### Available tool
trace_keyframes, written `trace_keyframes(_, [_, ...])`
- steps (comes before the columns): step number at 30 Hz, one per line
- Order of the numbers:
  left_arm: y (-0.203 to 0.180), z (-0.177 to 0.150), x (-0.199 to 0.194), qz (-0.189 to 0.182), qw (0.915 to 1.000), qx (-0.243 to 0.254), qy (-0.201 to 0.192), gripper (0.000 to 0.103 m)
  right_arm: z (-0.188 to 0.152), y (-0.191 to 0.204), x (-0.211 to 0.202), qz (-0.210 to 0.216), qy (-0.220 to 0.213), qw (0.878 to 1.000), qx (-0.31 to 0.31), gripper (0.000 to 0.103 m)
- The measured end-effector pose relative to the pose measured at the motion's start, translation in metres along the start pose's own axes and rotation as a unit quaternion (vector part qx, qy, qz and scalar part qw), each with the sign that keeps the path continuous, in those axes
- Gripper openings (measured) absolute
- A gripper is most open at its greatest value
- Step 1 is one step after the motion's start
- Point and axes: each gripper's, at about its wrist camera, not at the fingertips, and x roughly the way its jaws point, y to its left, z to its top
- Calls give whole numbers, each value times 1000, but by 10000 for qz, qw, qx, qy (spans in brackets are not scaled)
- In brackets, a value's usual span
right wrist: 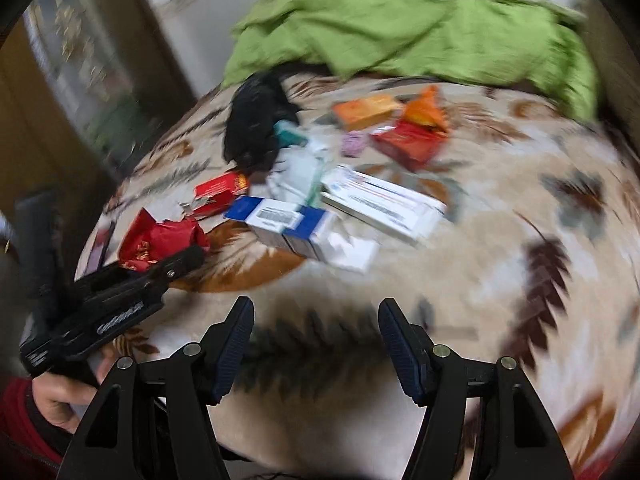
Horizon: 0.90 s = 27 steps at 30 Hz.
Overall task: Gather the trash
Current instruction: 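Grasp the crumpled red packet with the left tool while the right tool grasps the blue-white medicine box, then carry the red packet and blue-white box with both tools to the red wastebasket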
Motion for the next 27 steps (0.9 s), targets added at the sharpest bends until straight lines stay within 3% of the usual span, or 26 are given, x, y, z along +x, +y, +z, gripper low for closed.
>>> trace_keyframes(8, [13, 4, 3, -16, 9998, -218, 6, 40, 58, -21, 65, 538, 281, 9980, 184, 68])
trace_keyframes(13, [18, 6, 1, -16, 9996, -279, -50, 40, 56, -22, 85, 965, 749, 9923, 213, 68])
trace_keyframes(16, [20, 7, 0, -28, 9995, -317, -85, 40, 49, -5, 77, 1137, 789, 9902, -171, 68])
trace_keyframes(22, [18, 6, 0, -25, 9996, -265, -86, 40, 34, 33, 92, 148, 817, 9887, -1252, 66])
trace_keyframes(23, [18, 6, -1, -12, 9996, -256, -98, 40, 31, 37, 95, 60, 821, 9878, -1322, 50])
trace_keyframes(24, [18, 6, -2, 0, 9996, -253, -110, 40, 29, 39, 95, 23, 819, 9876, -1336, 45])
trace_keyframes(27, [19, 6, -2, 1, 9996, -239, -117, 40, 26, 41, 85, -75, 588, 9912, -1185, 42])
